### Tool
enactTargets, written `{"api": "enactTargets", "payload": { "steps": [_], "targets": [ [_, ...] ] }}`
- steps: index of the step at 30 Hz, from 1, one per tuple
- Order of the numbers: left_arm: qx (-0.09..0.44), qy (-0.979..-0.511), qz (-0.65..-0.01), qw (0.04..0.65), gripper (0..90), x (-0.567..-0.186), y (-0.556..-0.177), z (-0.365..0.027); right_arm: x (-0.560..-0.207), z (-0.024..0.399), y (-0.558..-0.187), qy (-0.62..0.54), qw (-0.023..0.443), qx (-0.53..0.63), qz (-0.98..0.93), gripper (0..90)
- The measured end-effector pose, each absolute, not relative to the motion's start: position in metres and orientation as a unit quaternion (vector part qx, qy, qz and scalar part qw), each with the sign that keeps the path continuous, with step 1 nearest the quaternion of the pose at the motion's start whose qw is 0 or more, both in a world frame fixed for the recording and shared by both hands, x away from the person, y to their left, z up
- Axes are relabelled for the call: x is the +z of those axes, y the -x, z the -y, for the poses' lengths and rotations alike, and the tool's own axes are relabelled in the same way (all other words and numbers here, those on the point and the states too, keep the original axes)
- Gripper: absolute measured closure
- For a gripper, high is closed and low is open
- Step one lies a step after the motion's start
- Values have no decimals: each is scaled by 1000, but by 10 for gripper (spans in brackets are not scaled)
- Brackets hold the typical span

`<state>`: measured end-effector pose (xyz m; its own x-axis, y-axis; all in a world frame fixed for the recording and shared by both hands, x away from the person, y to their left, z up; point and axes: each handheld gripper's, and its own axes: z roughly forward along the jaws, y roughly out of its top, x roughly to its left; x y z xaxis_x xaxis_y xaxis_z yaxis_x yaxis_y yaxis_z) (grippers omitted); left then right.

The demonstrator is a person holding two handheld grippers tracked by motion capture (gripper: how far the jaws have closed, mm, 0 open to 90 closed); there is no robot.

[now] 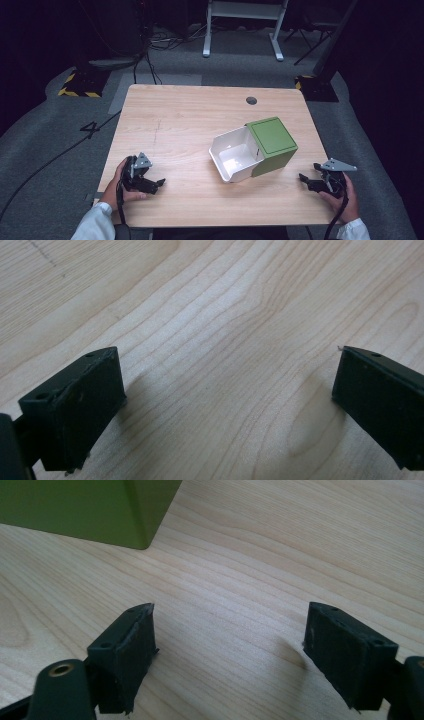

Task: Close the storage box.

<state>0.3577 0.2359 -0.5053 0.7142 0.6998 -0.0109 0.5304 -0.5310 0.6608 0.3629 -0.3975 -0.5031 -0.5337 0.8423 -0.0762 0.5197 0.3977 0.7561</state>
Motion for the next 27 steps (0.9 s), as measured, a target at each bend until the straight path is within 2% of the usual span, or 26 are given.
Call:
{"api": "enactTargets", "payload": {
  "steps": [4, 8, 11, 16, 27],
  "targets": [
    [127, -871, -347, 325, 29, -503, -361, -235, -503, 398, -363, -424, 229, 350, -804, 208],
    [126, -875, -333, 328, 183, -499, -365, -234, -503, 398, -364, -424, 227, 350, -804, 208],
    [107, -875, -343, 325, 178, -497, -369, -229, -503, 398, -364, -424, 225, 351, -804, 208],
    [125, -869, -336, 340, 200, -488, -368, -216, -503, 398, -366, -421, 217, 353, -807, 208],
    [123, -872, -304, 364, 267, -473, -378, -163, -503, 398, -366, -417, 216, 354, -809, 208]
  ]
}}
